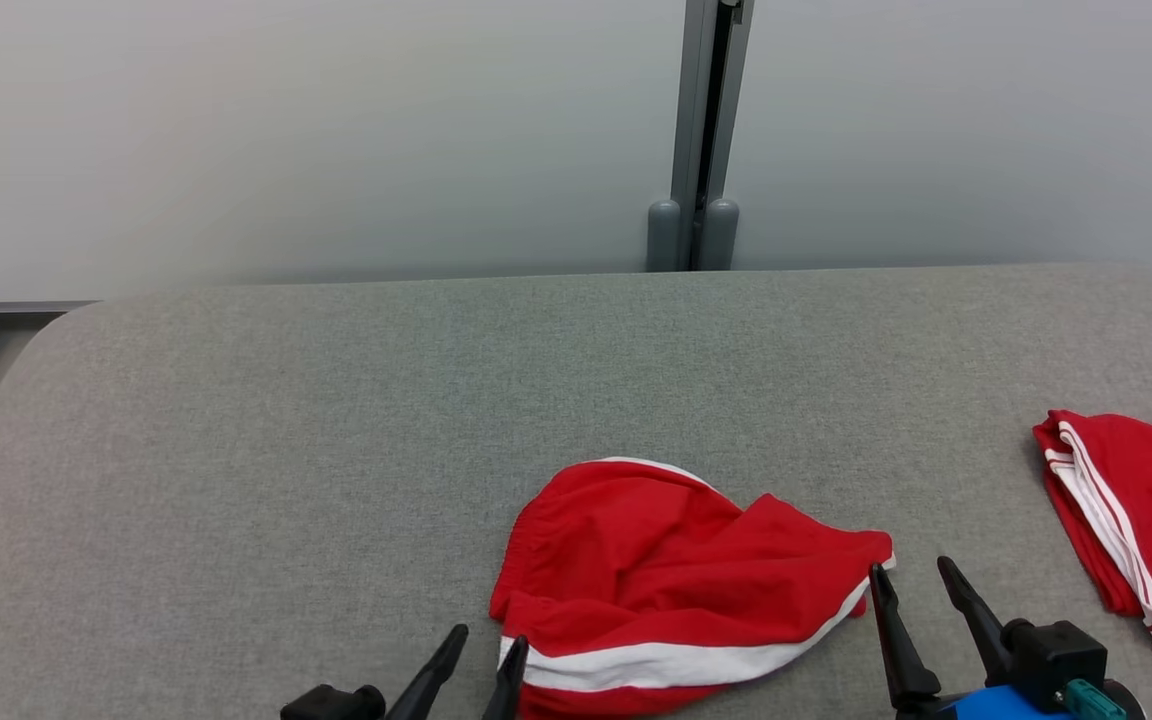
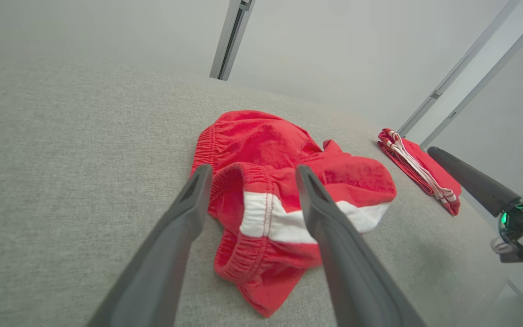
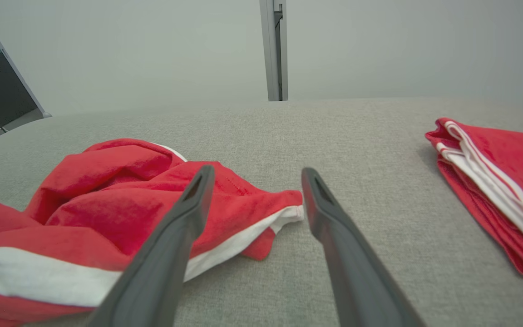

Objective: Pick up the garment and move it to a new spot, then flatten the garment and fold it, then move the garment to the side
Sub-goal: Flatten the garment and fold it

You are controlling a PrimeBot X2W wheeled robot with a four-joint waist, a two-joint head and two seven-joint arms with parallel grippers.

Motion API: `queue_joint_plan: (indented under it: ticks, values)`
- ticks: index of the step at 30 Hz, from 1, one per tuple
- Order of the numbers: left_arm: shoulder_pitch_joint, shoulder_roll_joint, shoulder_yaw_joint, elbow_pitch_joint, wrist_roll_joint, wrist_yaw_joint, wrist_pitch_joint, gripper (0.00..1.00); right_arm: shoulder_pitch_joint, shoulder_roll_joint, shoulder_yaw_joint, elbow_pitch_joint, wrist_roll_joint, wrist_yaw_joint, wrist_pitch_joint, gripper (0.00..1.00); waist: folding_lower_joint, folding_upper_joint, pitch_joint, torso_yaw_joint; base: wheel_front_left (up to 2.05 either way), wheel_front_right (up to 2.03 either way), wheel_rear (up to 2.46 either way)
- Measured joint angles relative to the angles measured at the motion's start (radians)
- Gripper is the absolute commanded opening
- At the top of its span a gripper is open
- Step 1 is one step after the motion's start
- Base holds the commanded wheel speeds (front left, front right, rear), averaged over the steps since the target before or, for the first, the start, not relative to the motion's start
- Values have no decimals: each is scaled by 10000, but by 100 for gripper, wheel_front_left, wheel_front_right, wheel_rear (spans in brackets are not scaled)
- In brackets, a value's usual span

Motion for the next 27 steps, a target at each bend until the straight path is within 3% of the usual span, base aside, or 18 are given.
queue_joint_plan:
  ticks: [6,19,20,22,23,27]
  values:
    - [-321,364,-849,328,-817,0,2,100,-12,0,134,17,0,0,0,100,0,0,115,-183,0,0,0]
    - [-746,732,-1511,422,-1632,0,2,100,-33,0,332,-46,-4,0,0,100,0,0,430,-576,0,0,0]
    - [-775,744,-1515,410,-1632,0,2,94,-33,0,326,-48,-4,0,0,100,0,0,448,-583,0,0,0]
    - [-828,773,-1534,399,-1643,0,2,27,-34,0,320,-54,-2,0,0,100,0,0,473,-586,0,0,0]
    - [-841,780,-1549,393,-1643,0,2,0,-34,0,314,-59,0,0,0,100,0,0,486,-581,0,0,0]
    - [-880,832,-1373,437,-1615,0,0,0,-35,-2,240,50,42,0,0,100,0,0,520,-491,0,0,0]
